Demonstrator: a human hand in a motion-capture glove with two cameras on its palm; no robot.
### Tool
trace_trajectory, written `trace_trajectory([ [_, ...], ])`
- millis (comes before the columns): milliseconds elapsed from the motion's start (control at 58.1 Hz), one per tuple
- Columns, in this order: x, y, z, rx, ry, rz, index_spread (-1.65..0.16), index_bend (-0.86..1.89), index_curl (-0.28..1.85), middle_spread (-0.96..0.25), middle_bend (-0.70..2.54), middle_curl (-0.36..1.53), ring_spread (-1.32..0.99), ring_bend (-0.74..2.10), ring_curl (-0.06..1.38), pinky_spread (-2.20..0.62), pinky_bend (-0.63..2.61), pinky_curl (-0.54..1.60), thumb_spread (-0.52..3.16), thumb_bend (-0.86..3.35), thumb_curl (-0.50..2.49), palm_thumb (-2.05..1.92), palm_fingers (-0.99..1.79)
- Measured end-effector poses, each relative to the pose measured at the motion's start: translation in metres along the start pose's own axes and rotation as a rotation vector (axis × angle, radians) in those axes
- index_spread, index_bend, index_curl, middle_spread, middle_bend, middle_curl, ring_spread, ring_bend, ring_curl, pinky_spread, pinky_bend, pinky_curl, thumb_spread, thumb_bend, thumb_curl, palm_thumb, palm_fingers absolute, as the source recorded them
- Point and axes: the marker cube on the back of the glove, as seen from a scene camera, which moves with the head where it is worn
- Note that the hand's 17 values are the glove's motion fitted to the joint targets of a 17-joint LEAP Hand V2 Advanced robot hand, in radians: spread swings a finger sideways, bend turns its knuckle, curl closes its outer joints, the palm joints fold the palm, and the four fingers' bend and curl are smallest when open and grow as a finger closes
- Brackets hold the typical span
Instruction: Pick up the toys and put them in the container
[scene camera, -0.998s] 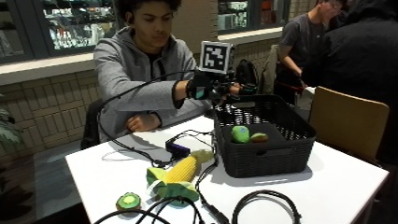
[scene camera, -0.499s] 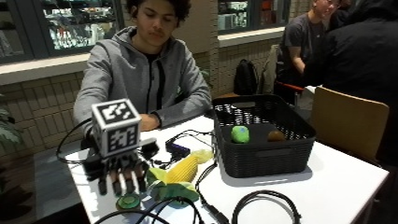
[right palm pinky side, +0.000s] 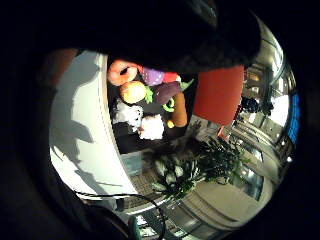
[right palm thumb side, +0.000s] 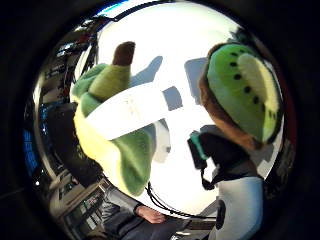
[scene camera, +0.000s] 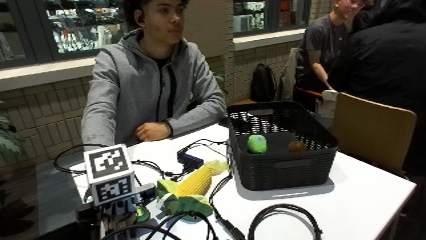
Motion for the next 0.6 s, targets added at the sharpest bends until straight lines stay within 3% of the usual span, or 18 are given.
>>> trace_trajectory([
  [189, -0.042, 0.018, -0.058, 0.297, -0.072, -0.137, -0.21, 1.07, 0.64, 0.05, 0.17, 0.18, -0.05, 0.10, 0.05, 0.01, 0.44, 0.33, 1.49, 0.09, 0.34, 0.46, 0.02],
  [396, -0.178, 0.104, -0.154, 0.598, -0.014, -0.474, -0.20, 1.29, 0.68, 0.01, 0.25, 0.26, -0.08, 0.14, 0.04, 0.01, 0.38, 0.32, 1.49, 0.14, 0.37, 0.58, 0.10],
  [482, -0.239, 0.121, -0.184, 0.622, 0.082, -0.674, -0.19, 1.32, 0.67, -0.01, 0.27, 0.28, -0.10, 0.15, 0.04, 0.01, 0.37, 0.32, 1.48, 0.14, 0.38, 0.60, 0.11],
  [602, -0.311, 0.127, -0.200, 0.596, 0.128, -0.787, -0.19, 1.34, 0.66, -0.02, 0.27, 0.31, -0.11, 0.15, 0.05, 0.00, 0.36, 0.32, 1.46, 0.13, 0.38, 0.61, 0.12],
])
